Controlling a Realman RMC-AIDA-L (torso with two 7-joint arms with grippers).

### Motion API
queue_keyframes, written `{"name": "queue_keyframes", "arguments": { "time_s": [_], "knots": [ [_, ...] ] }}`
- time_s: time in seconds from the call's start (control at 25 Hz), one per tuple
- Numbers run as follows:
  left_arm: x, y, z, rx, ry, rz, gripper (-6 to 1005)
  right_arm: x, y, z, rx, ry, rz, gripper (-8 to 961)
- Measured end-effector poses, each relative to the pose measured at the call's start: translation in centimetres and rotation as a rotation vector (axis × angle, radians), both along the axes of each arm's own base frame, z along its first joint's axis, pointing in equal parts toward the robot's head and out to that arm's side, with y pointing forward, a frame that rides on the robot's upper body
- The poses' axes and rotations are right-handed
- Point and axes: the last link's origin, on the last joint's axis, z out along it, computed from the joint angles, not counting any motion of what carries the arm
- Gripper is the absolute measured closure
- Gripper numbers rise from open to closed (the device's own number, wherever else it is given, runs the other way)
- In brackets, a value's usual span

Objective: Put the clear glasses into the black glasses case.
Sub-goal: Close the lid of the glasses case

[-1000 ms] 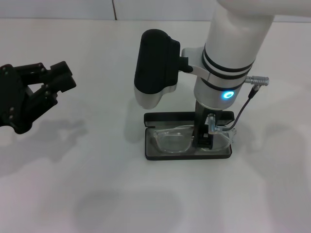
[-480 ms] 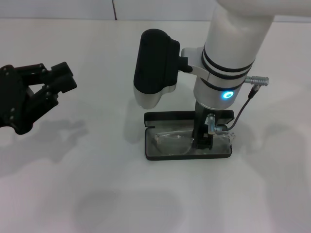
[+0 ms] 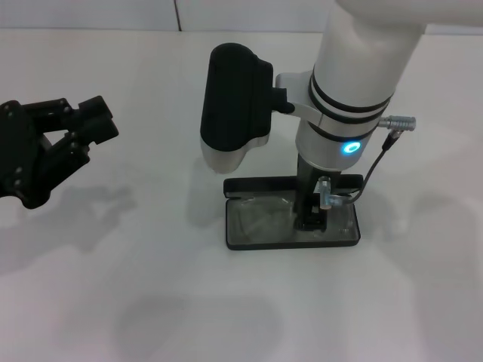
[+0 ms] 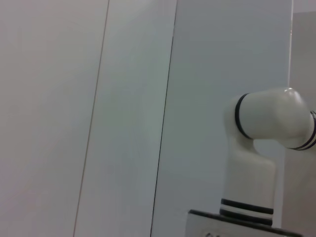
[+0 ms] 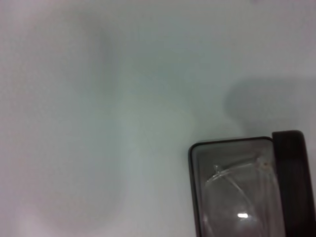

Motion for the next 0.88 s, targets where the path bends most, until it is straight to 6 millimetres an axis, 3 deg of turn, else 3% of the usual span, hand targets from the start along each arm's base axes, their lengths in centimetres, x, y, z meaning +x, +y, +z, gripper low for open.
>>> {"name": "queue_keyframes", "arguments": {
  "time_s": [0.28, 0.48, 0.56, 0.64, 0.76, 0.88],
  "knots": [
    [0.1, 0.0, 0.1, -0.002, -0.007, -0.002, 793, -0.4, -1.4, 0.5, -0.020, 0.049, 0.019, 772],
    [0.2, 0.0, 0.3, -0.011, -0.014, 0.000, 793, -0.8, -2.8, 2.0, -0.018, 0.176, 0.003, 773],
    [0.3, 0.1, 0.5, -0.020, -0.020, -0.002, 792, -1.1, -3.8, 4.4, 0.008, 0.279, -0.004, 773],
    [0.7, 0.3, 0.9, -0.027, -0.029, -0.011, 792, -1.2, -4.1, 5.5, 0.024, 0.314, -0.005, 773],
    [1.6, 0.9, 1.2, -0.033, -0.037, -0.035, 792, -1.0, -5.0, 9.7, 0.105, 0.434, -0.012, 774],
    [3.0, 2.1, 0.7, -0.056, -0.044, -0.071, 792, 0.7, -5.6, 13.7, 0.200, 0.561, -0.014, 774]
  ]
}}
